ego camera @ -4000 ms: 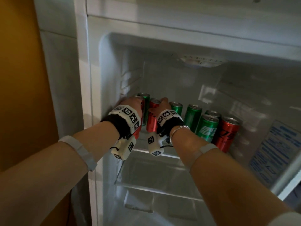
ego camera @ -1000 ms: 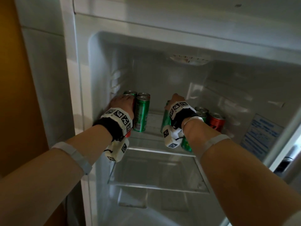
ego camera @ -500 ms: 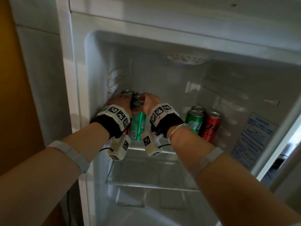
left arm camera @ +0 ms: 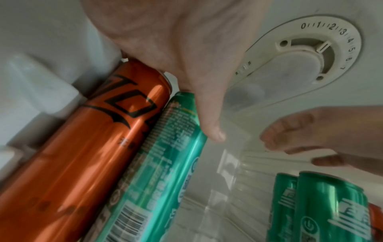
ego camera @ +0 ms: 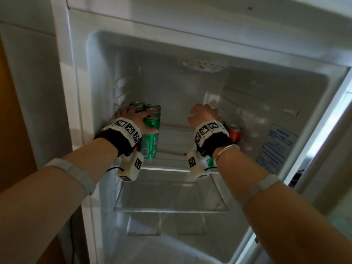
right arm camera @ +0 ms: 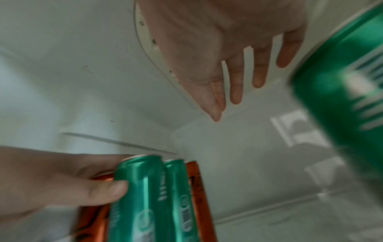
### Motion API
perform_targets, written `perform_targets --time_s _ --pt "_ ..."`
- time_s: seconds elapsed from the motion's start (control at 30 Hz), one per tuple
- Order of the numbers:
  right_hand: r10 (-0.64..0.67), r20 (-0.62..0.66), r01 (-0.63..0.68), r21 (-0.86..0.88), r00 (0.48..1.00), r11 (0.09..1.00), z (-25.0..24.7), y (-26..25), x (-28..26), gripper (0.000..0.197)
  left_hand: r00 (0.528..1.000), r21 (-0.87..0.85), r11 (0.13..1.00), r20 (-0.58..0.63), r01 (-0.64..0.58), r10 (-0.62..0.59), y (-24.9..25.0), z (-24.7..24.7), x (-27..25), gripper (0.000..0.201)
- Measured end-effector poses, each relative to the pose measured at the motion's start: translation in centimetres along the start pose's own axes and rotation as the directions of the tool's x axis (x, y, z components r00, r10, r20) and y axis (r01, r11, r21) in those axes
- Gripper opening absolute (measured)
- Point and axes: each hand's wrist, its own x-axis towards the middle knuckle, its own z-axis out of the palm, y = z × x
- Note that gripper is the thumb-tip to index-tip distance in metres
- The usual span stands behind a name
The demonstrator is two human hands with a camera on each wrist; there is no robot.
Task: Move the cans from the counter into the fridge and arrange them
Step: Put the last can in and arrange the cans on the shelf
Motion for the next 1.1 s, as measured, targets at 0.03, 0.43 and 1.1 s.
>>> perform_targets --time_s 0.03,0.43,1.1 --pt "0.047 0.018 -0.047 -0.042 0.999 0.998 -0.4 1.0 -0.2 0.031 1.000 -0.005 1.000 -0.003 0.012 -0.012 0.1 0.0 0.0 0.082" --pt "0.056 0.059 -0.053 -0.052 0.997 0.997 -0.4 3.8 -1.3 0.045 1.000 -0.008 1.000 -0.015 0.017 -0.017 0.9 -0.6 -0.7 0.068" --pt "-0.217 0.030 0.214 0.074 0.976 0.974 3.1 0.9 1.8 0.039 0.999 -0.065 0.998 -0.047 0.022 -0.025 0.6 -0.1 -0.3 0.068"
